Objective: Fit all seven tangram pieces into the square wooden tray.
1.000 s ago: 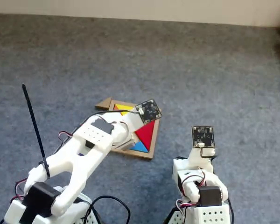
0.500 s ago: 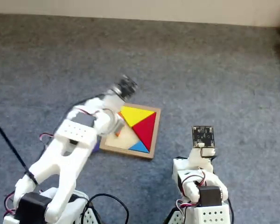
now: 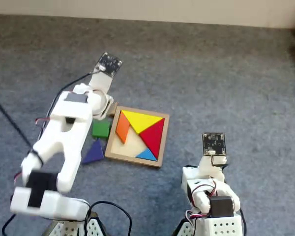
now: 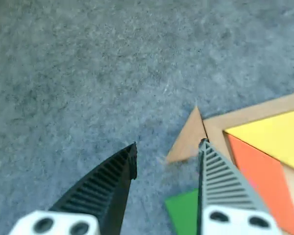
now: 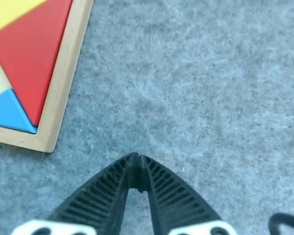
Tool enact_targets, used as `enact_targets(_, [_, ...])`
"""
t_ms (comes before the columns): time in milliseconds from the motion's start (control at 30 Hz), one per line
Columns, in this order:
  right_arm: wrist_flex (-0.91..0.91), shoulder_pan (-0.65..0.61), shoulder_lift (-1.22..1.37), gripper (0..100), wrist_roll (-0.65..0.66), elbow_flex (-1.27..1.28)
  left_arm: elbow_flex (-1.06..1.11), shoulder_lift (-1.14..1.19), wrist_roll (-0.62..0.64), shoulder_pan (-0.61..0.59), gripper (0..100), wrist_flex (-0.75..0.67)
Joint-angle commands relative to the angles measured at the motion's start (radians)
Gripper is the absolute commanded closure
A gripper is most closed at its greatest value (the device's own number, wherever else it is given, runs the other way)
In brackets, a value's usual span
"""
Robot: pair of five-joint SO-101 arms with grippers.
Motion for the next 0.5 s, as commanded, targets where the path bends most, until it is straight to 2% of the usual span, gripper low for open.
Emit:
enact_targets(0, [0.004, -0.010, -0.018, 98.8, 0.009, 0.113, -0.179, 0.154, 0.005, -0.016, 80, 0.014])
enact_targets(200, [0.004, -0.012, -0.018, 98.8, 0.009, 0.113, -0.335, 0.272, 0.003, -0.016, 75, 0.161])
enact_targets(467, [0.004, -0.042, -0.018, 98.8, 0.009, 0.113, -0.455, 0.400, 0.003, -0.051, 76, 0.178])
